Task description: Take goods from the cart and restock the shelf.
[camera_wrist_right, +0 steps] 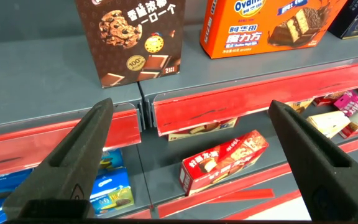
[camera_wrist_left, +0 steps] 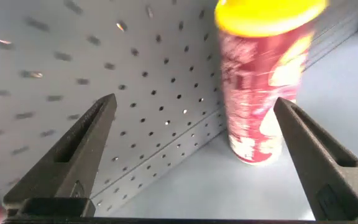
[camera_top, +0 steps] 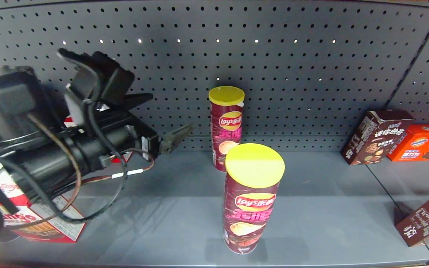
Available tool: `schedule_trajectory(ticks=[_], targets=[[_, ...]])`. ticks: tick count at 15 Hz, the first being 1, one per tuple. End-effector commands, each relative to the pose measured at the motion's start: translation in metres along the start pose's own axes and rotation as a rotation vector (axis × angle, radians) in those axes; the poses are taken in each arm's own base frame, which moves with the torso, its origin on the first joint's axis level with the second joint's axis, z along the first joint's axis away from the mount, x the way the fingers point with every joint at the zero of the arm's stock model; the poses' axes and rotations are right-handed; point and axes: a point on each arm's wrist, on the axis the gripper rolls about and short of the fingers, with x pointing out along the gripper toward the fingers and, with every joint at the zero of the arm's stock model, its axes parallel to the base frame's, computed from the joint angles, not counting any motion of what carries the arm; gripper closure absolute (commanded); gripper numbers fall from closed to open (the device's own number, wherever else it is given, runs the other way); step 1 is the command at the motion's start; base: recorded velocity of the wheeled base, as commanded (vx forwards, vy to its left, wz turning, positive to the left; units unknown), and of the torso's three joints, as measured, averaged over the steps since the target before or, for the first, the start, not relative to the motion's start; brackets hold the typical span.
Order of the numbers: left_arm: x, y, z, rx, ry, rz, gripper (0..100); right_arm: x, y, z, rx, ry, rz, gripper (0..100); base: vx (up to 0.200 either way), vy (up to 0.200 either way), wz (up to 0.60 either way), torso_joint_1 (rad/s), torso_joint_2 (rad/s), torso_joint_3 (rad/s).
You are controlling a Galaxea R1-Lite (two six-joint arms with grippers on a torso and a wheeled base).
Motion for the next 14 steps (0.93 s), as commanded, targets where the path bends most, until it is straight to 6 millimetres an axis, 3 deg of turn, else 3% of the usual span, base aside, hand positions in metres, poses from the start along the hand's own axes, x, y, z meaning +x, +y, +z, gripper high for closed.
schedule_trajectory(ticks=[1,3,7,10,14], targets=[[-0.09,-0.014,0.009,-0.026,-0.093,-0.02,0,0.0,0.0,0.0,0.0,0.0,0.0,0,0.0,0.0,0.0,0.0,0.0,0.0],[-0.127,-0.018,0.008,-0.036,-0.148,-0.014,0,0.0,0.0,0.0,0.0,0.0,0.001,0,0.0,0.0,0.0,0.0,0.0,0.0],[-0.182,-0.021,0.001,-0.025,-0.25,0.035,0,0.0,0.0,0.0,0.0,0.0,0.001,0,0.0,0.0,0.0,0.0,0.0,0.0],[-0.236,-0.03,-0.032,0.016,-0.296,0.203,0,0.0,0.0,0.0,0.0,0.0,0.001,0,0.0,0.0,0.0,0.0,0.0,0.0],[-0.271,-0.053,-0.071,0.035,-0.328,0.425,0,0.0,0.0,0.0,0.0,0.0,0.0,0,0.0,0.0,0.0,0.0,0.0,0.0]])
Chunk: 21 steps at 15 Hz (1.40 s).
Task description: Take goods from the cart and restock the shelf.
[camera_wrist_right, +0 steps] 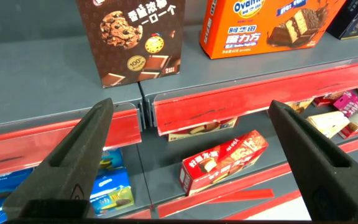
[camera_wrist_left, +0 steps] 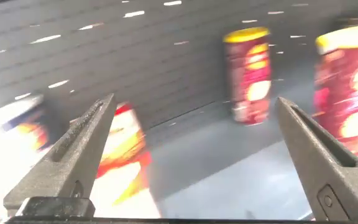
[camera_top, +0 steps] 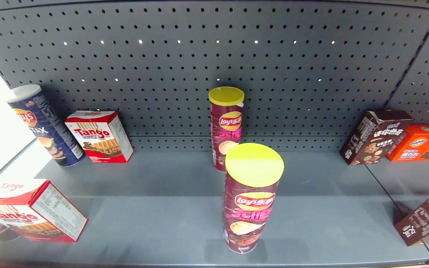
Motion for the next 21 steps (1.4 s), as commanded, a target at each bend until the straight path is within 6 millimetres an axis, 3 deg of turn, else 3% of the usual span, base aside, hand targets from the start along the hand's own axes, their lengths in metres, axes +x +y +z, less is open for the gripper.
schedule_trajectory(ticks=[1,4,10,17,19,20,21], targets=[[-0.041,-0.011,-0.019,0.038,-0.036,0.161,0,0.0,0.0,0.0,0.0,-0.001,0.0,0,0.0,0.0,0.0,0.0,0.0,0.0],[-0.059,-0.024,-0.04,0.013,0.087,0.188,0,0.0,0.0,0.0,0.0,0.001,0.001,0,0.0,0.0,0.0,0.0,0.0,0.0],[-0.069,-0.031,-0.069,-0.062,0.323,0.056,0,0.0,0.0,0.0,0.0,0.001,0.001,0,0.0,0.0,0.0,0.0,0.0,0.0],[-0.069,-0.032,-0.071,-0.081,0.341,0.056,0,0.0,0.0,0.0,0.0,-0.001,0.0,0,0.0,0.0,0.0,0.0,0.0,0.0],[-0.069,-0.031,-0.071,-0.093,0.345,0.081,0,0.0,0.0,0.0,0.0,-0.001,0.001,0,0.0,0.0,0.0,0.0,0.0,0.0],[-0.074,-0.028,-0.08,-0.191,0.447,0.324,0,0.0,0.0,0.0,0.0,0.001,0.001,0,0.0,0.0,0.0,0.0,0.0,0.0],[-0.073,-0.029,-0.078,-0.191,0.442,0.293,0,0.0,0.0,0.0,0.0,0.001,0.0,0,0.0,0.0,0.0,0.0,0.0,0.0]])
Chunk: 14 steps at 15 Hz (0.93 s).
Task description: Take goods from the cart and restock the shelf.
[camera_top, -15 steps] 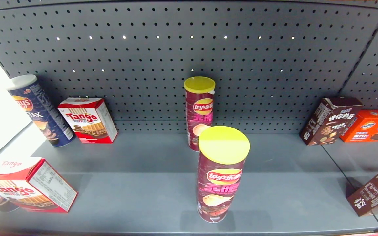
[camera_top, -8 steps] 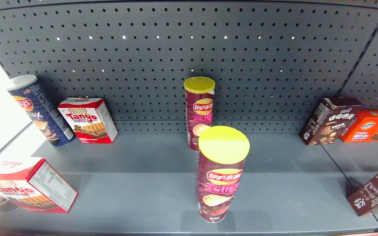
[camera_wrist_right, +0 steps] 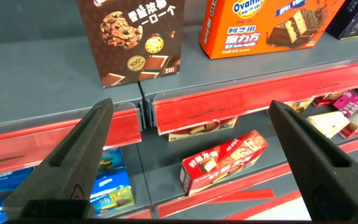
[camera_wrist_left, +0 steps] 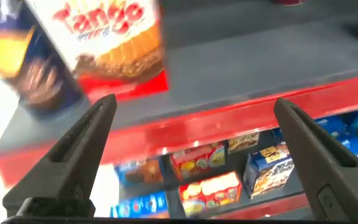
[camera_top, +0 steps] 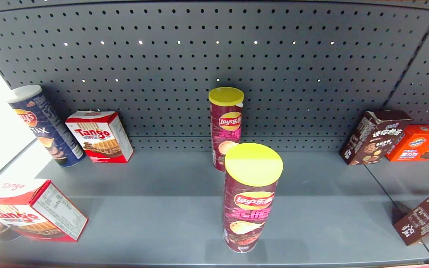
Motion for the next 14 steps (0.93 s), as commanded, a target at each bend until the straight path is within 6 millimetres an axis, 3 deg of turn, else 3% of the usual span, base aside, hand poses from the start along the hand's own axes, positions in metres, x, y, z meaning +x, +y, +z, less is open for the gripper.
schedule_trajectory(ticks=[1,11,12,13,14], targets=[[0.0,0.0,-0.002,-0.035,0.033,0.015,0,0.0,0.0,0.0,0.0,-0.001,0.0,0,0.0,0.0,0.0,0.0,0.0,0.0],[0.0,-0.001,-0.002,-0.033,0.033,-0.046,0,0.0,0.0,0.0,-0.009,0.001,-0.006,0,0.0,0.0,0.0,0.0,0.0,0.0],[0.0,-0.001,-0.002,-0.032,0.033,-0.048,0,0.004,0.0,0.056,-0.083,-0.01,0.034,0,0.0,0.0,0.0,0.0,0.0,0.0],[0.0,-0.001,-0.002,-0.032,0.033,-0.046,0,0.028,0.0,0.095,-0.081,0.066,0.066,0,0.0,0.0,0.0,0.0,0.0,0.0],[0.0,-0.001,-0.002,-0.032,0.033,-0.046,0,0.032,0.001,0.125,-0.083,-0.006,0.155,0,0.0,0.0,0.0,0.0,0.0,0.0]])
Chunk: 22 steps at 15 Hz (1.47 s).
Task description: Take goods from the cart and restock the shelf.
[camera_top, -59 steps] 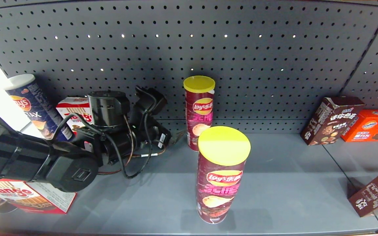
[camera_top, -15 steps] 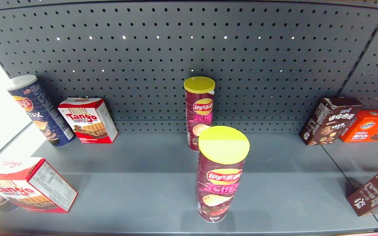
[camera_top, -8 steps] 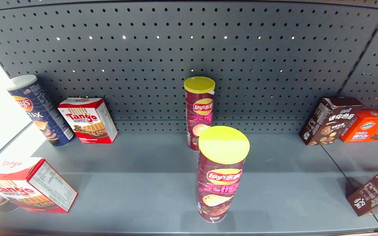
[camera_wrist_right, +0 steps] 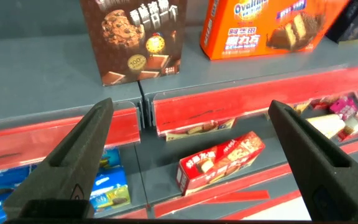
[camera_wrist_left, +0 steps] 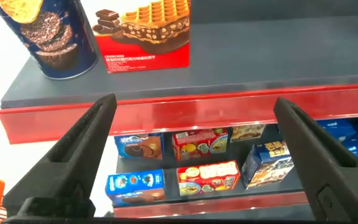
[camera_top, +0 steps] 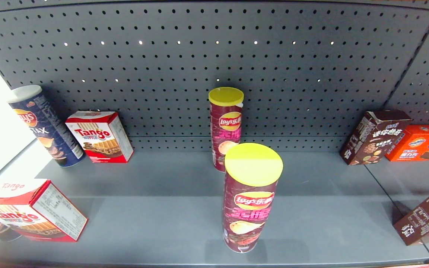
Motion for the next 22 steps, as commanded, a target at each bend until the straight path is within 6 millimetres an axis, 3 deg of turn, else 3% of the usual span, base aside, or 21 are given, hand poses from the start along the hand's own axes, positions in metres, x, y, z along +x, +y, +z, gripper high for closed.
schedule_trajectory(ticks=[1,3,4,5,8,13,22], targets=[[0.0,0.0,0.0,0.0,0.003,0.001,0,0.051,-0.004,0.126,-0.034,0.004,0.213,0,0.0,0.0,0.0,0.0,0.0,0.0],[0.0,0.0,0.0,-0.002,0.003,0.002,0,0.075,0.0,0.164,-0.03,-0.029,0.307,0,0.0,0.0,0.0,0.0,0.0,0.0],[0.0,0.0,0.0,0.0,0.003,0.001,0,0.084,0.004,0.17,-0.029,-0.019,0.372,0,0.0,0.0,0.0,0.0,0.0,0.0],[0.0,0.0,0.0,0.0,0.003,0.001,0,0.098,0.016,0.168,-0.034,0.023,0.504,0,0.0,0.0,0.0,0.0,0.0,0.0],[0.0,0.0,0.0,-0.002,0.003,0.001,0,0.111,0.044,0.16,-0.058,0.097,0.727,0,0.0,0.0,0.0,0.0,0.0,0.0],[0.0,0.0,0.0,-0.003,0.003,0.001,0,0.137,0.088,0.156,-0.092,0.138,0.858,0,0.0,0.0,0.0,0.0,0.0,0.0],[0.0,0.0,0.0,-0.003,0.003,0.001,0,0.13,0.134,0.124,-0.206,0.27,1.042,0,0.0,0.0,0.0,0.0,0.0,0.0]])
